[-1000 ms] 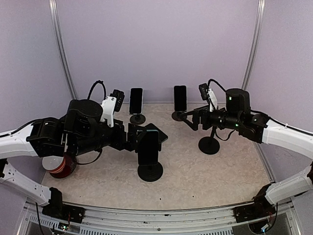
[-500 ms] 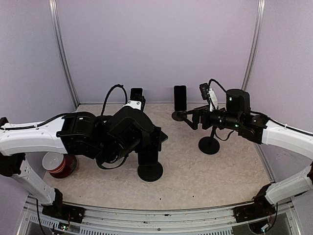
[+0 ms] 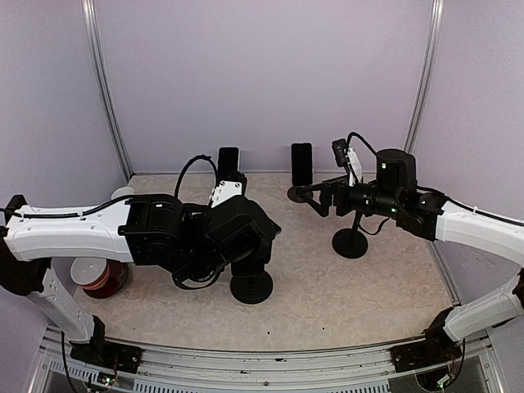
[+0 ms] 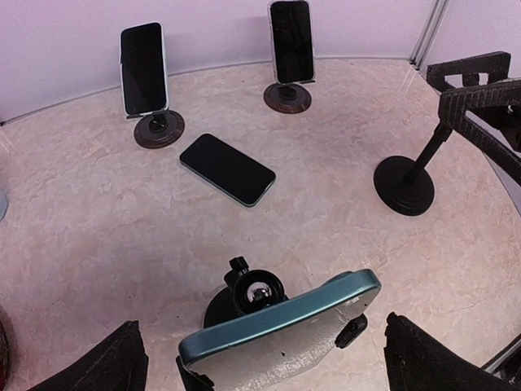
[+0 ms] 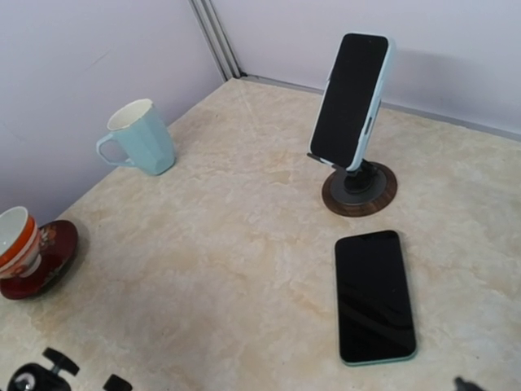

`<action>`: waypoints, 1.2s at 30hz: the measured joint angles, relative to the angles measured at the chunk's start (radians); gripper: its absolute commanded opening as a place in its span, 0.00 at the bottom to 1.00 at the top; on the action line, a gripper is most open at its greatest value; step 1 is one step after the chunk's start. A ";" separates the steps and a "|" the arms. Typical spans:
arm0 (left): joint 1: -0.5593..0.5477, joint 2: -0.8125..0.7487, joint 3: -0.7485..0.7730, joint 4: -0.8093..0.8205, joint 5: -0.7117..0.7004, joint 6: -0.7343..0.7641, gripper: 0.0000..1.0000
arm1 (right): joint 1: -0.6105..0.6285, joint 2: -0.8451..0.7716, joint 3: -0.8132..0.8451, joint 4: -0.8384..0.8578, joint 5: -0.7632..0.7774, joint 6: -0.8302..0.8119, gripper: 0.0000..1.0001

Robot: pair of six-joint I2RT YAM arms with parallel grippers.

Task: Place the phone on the phone stand
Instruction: Pick up the phone stand with the phone from the center of the board.

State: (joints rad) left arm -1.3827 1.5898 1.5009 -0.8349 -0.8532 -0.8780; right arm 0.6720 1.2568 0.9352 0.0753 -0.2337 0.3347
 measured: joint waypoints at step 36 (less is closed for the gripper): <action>-0.011 0.225 0.228 -0.296 -0.140 -0.283 0.57 | 0.000 0.030 -0.018 0.016 -0.053 0.000 1.00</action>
State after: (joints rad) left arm -1.3933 1.8145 1.7290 -1.1313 -0.9936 -1.1610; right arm 0.6720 1.2865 0.9169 0.0917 -0.2867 0.3344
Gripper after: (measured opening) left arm 0.705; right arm 0.999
